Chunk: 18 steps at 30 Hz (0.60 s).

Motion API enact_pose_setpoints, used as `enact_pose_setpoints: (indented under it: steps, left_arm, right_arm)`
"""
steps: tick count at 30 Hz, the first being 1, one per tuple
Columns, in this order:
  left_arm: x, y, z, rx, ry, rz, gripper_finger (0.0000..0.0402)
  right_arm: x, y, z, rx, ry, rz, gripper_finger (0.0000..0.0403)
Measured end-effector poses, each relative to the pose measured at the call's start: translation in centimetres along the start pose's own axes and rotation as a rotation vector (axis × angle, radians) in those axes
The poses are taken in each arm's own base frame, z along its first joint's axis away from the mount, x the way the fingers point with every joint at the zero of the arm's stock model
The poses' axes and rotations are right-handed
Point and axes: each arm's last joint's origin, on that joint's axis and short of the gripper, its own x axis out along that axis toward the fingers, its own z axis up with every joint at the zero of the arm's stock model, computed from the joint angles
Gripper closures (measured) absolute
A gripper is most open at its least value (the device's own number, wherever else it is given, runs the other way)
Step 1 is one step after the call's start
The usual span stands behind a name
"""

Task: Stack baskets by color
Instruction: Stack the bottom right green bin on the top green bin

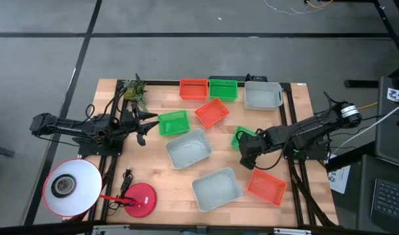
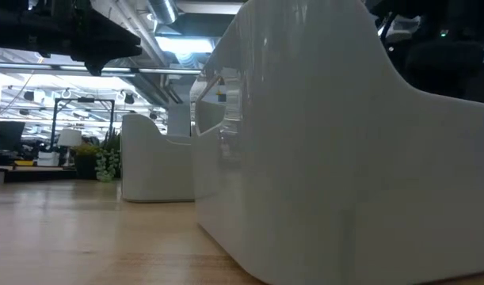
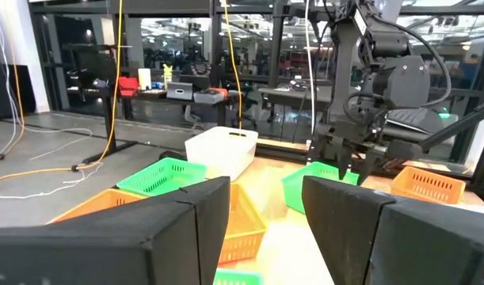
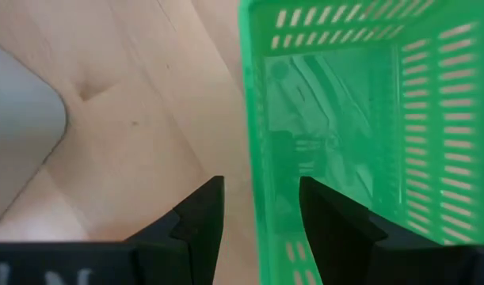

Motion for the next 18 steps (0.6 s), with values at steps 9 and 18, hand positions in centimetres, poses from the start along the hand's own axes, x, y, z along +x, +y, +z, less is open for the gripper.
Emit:
enact_pose_setpoints:
  steps: [9,18]
  left_arm:
    - [0.0,0.0,0.0,0.000,0.000,0.000,0.0249]
    - [0.0,0.0,0.0,-0.001,0.000,0.000,0.0249]
  right_arm:
    - [2.7,0.6,0.0,-0.019,0.084,-0.083,0.0238]
    - [5.8,1.4,0.2,-0.135,0.111,-0.145,0.0253]
